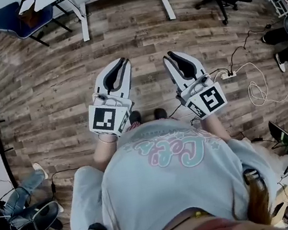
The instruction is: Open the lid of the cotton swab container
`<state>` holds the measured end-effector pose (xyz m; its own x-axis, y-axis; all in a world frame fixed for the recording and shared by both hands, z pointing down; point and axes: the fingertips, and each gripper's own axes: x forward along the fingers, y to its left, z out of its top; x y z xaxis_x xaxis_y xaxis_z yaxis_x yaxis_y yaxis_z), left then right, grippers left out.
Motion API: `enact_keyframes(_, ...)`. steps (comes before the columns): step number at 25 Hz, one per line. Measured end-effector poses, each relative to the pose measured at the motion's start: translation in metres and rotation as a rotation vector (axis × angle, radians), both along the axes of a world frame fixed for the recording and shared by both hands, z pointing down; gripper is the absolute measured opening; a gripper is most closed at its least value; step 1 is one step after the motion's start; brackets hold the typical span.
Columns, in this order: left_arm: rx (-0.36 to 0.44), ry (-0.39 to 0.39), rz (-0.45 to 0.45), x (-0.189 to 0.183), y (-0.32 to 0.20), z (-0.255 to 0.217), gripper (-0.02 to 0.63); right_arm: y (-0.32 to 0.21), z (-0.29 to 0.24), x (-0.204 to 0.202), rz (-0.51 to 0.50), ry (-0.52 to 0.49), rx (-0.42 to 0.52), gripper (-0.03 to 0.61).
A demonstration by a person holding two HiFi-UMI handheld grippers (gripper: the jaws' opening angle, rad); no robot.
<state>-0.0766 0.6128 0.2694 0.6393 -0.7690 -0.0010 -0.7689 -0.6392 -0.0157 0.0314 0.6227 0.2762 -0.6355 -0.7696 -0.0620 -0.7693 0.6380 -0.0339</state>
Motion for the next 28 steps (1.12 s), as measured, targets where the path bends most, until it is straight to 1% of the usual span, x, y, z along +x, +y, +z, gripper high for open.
enact_keyframes(2,0.002,0.017,-0.017,-0.007,-0.001,0.000,0.016,-0.002,-0.001,-0.004,-0.011,-0.017,-0.008,0.145)
enact_keyframes(3,0.002,0.024,-0.020,-0.010,-0.001,-0.001,0.039,-0.003,0.000,-0.004,-0.006,-0.017,-0.013,0.182)
enact_keyframes(5,0.001,0.033,-0.020,-0.012,-0.001,-0.002,0.139,-0.006,0.001,-0.003,0.016,-0.012,-0.017,0.240)
enact_keyframes(7,0.004,0.040,-0.022,-0.013,0.001,-0.003,0.172,-0.005,0.001,-0.001,0.035,-0.015,-0.016,0.269)
enact_keyframes(9,0.005,0.044,-0.023,-0.014,0.002,-0.002,0.179,-0.004,0.003,0.000,0.044,-0.022,-0.019,0.290)
enact_keyframes(15,-0.006,0.049,-0.035,-0.020,-0.001,0.000,0.202,-0.006,0.008,0.002,0.065,-0.033,-0.040,0.304)
enact_keyframes(20,-0.006,0.056,-0.028,-0.033,-0.001,0.001,0.206,-0.002,0.021,-0.013,0.063,-0.006,-0.089,0.304)
enact_keyframes(28,0.001,0.058,0.006,-0.065,-0.004,0.002,0.206,-0.003,0.023,-0.035,0.120,-0.005,-0.086,0.302)
